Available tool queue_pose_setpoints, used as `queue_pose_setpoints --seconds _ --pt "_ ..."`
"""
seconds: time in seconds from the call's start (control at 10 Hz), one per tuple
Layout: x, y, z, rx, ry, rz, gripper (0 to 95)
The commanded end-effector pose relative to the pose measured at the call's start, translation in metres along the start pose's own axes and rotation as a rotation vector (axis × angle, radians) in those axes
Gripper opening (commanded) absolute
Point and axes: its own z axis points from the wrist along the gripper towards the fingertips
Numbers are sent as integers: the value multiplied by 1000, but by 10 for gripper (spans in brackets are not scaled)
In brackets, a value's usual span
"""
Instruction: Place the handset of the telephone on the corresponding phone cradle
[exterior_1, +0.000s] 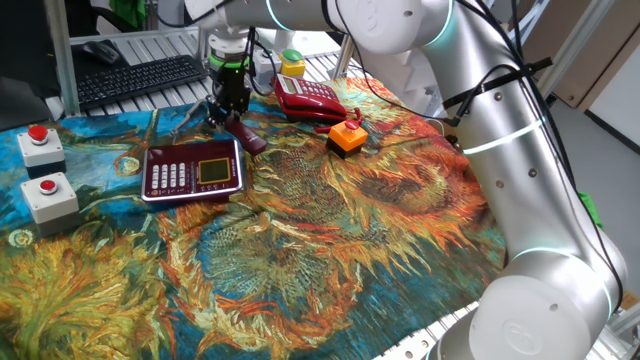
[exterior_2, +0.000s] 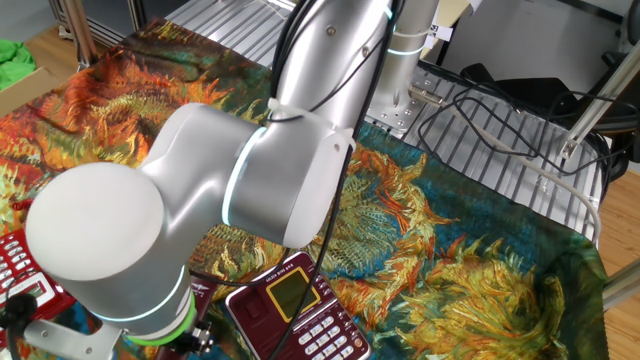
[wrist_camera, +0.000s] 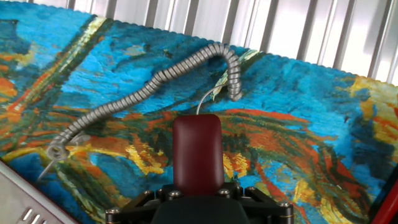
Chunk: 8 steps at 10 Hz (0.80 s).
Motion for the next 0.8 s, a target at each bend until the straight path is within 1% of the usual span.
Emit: queue_pose_setpoints --seconds 0.1,0.4,0.5,0.7,0.8 --pt "2 0 3 0 -3 6 0" --pt "3 0 5 1 -2 5 0" --pt "3 0 4 6 0 11 0" --pt "3 0 3 3 -2 47 0" --pt "3 0 3 1 -3 49 0"
